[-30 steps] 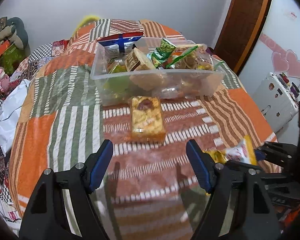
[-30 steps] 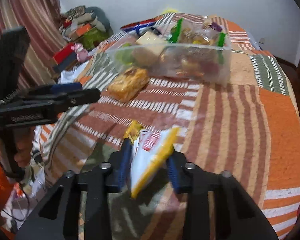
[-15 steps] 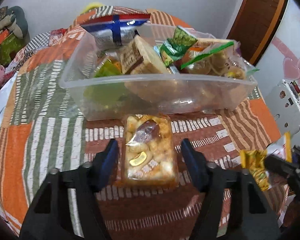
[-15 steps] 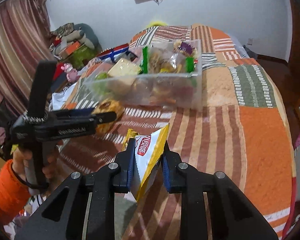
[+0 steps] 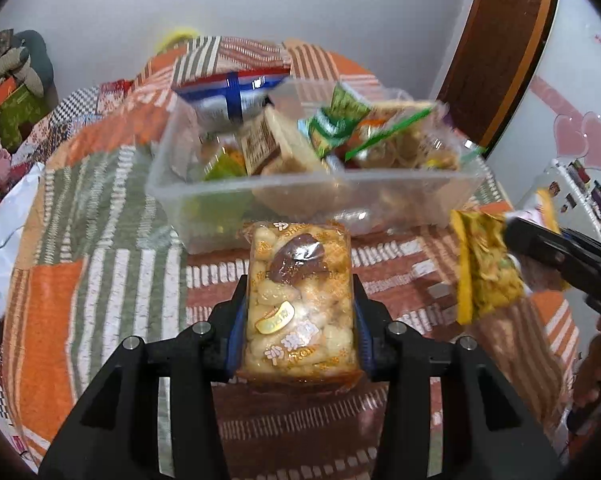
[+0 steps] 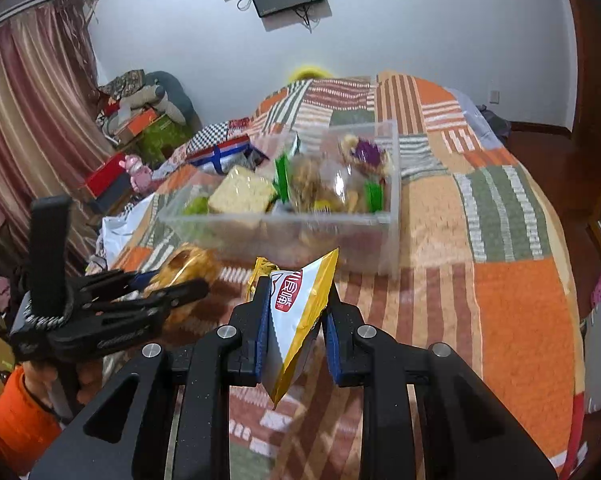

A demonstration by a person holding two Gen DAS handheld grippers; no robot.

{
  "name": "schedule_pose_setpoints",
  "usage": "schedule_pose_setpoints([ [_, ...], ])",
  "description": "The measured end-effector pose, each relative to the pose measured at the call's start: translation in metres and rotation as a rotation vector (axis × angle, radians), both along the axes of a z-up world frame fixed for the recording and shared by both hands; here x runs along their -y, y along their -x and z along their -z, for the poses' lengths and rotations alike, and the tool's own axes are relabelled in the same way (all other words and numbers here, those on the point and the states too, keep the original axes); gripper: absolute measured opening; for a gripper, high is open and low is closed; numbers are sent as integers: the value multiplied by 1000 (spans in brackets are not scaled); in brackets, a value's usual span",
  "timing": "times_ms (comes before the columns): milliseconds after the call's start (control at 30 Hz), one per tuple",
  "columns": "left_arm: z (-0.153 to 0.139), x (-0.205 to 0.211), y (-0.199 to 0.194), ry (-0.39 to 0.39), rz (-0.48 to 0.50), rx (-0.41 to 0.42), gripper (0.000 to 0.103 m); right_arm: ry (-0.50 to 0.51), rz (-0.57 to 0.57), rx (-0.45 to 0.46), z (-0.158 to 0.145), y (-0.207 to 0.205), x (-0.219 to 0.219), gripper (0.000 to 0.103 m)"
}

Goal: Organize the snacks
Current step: 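Lower the nut bar and chip bag into the clear box and open both grippers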

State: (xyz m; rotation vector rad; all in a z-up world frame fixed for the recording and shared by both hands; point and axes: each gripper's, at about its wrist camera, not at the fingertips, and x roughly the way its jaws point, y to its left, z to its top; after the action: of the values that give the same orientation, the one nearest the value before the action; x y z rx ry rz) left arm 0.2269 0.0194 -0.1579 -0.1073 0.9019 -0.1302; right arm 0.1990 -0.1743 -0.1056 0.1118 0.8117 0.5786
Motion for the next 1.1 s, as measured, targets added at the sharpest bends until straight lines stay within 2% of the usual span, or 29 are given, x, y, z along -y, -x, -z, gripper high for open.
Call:
schedule_pose_setpoints([
  [233,-44,-16,-3,18,-14,97,45,-17,3,64,-21,-21,-15,21],
  [467,-64,-25,-24,30,-41,129,45,-6,-9,101,-29,-47,-41,21],
  [900,-38,-37,-77,47,-89,72,45,69,-49,82,-6,-82,-78,21],
  [1100,-27,-33,-87,18,-70,60,45,124,-54,124,-9,-81,-84,23],
])
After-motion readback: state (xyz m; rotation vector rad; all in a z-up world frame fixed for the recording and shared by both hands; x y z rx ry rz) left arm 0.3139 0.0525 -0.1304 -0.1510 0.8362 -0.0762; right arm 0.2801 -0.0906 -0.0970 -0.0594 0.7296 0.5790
